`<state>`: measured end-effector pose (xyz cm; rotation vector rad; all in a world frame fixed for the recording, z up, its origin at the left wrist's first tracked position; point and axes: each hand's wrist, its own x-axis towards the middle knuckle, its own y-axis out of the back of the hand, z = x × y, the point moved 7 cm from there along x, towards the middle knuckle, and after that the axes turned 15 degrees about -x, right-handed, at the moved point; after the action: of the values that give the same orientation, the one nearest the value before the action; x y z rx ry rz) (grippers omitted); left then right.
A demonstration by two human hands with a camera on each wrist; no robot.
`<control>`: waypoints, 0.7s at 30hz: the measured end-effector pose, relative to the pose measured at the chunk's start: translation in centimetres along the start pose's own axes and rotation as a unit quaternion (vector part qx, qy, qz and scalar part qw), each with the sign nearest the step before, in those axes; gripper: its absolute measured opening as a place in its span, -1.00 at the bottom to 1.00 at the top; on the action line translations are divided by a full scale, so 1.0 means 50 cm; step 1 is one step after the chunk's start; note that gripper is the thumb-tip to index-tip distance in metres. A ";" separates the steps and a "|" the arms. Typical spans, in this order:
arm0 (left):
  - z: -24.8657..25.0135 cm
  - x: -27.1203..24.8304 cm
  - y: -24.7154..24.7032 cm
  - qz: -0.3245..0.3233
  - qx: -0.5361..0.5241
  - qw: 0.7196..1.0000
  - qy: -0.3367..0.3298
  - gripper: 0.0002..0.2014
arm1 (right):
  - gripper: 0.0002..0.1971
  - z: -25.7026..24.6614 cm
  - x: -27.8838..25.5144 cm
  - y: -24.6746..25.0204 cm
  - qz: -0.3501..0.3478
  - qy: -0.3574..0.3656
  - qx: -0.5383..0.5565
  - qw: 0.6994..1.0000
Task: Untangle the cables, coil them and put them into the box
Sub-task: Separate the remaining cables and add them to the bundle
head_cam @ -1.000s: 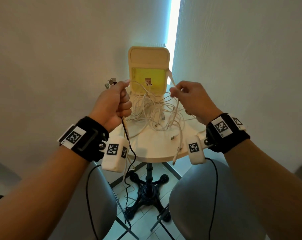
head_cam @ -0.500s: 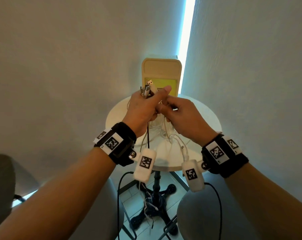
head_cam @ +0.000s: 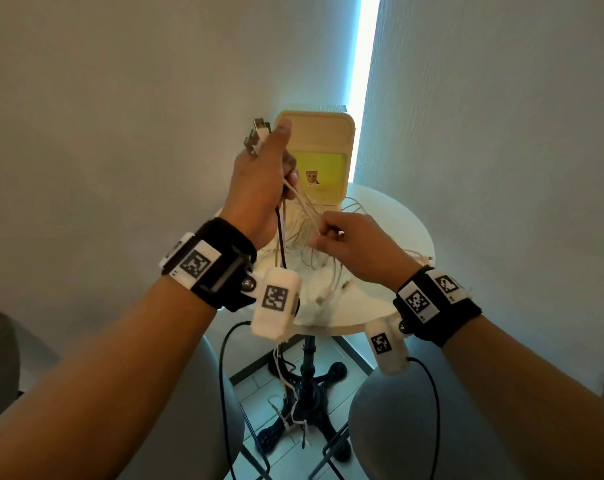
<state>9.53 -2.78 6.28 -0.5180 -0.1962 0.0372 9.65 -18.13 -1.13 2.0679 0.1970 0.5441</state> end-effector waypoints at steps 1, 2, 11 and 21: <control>0.008 0.000 -0.003 -0.012 -0.010 1.000 0.005 -0.54 | -0.74 0.010 0.000 -0.003 0.000 -0.002 0.001 1.000; 0.014 0.000 -0.005 -0.024 -0.011 1.000 0.007 -0.52 | -0.74 0.017 0.002 -0.004 0.004 -0.004 -0.003 1.000; 0.126 -0.016 -0.034 -0.166 -0.109 0.980 0.018 -0.43 | -0.80 0.106 0.013 -0.013 0.015 -0.036 -0.075 0.996; 0.088 0.002 0.004 -0.107 0.025 0.993 0.036 -0.48 | -0.82 0.086 0.066 0.073 0.089 -0.022 -0.099 0.991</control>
<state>8.78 -0.43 9.93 -0.4451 -0.1797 -0.1852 14.25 -22.26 1.02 1.9118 -0.0658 0.6013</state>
